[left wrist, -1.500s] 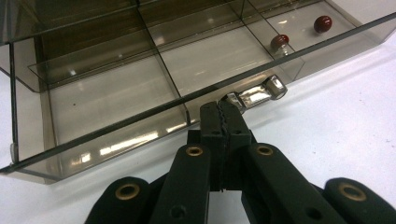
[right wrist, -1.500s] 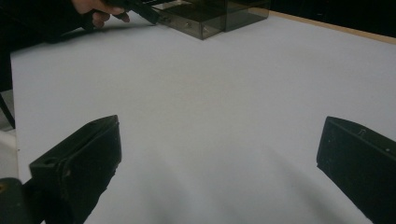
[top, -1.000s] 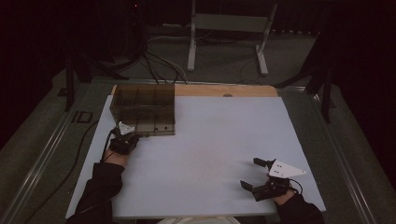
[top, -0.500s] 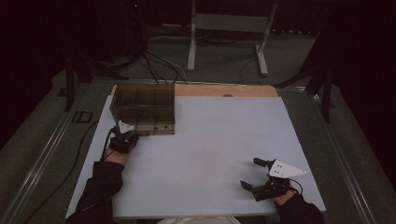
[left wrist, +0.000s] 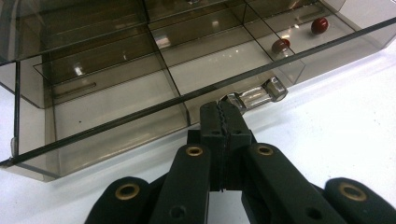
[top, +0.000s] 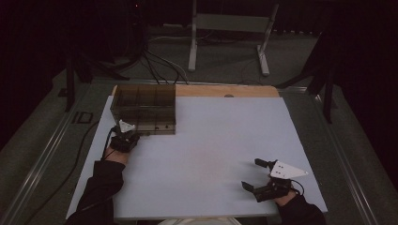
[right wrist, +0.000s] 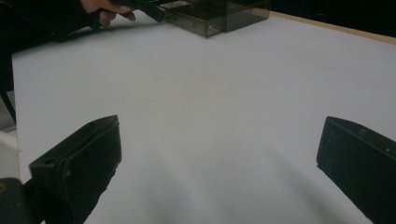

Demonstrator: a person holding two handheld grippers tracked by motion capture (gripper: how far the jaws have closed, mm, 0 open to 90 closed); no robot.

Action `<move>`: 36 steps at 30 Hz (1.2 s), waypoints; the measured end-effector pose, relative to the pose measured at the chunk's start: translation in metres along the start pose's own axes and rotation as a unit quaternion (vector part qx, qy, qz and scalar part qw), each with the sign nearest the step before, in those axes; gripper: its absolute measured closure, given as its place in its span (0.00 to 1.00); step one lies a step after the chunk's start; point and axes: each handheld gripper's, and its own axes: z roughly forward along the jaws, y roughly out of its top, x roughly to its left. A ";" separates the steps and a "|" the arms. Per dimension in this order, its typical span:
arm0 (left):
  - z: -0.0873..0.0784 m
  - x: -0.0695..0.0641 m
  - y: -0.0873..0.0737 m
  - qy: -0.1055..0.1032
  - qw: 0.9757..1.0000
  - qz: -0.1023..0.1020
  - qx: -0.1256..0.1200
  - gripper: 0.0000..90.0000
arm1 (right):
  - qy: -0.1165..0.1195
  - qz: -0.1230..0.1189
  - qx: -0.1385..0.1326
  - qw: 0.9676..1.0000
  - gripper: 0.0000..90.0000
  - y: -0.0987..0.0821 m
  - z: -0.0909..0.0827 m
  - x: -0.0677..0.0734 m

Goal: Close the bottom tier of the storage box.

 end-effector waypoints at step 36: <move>0.010 0.004 0.009 0.009 1.000 -0.003 0.003 1.00 | 0.001 0.000 0.001 1.000 0.00 0.000 0.000 0.000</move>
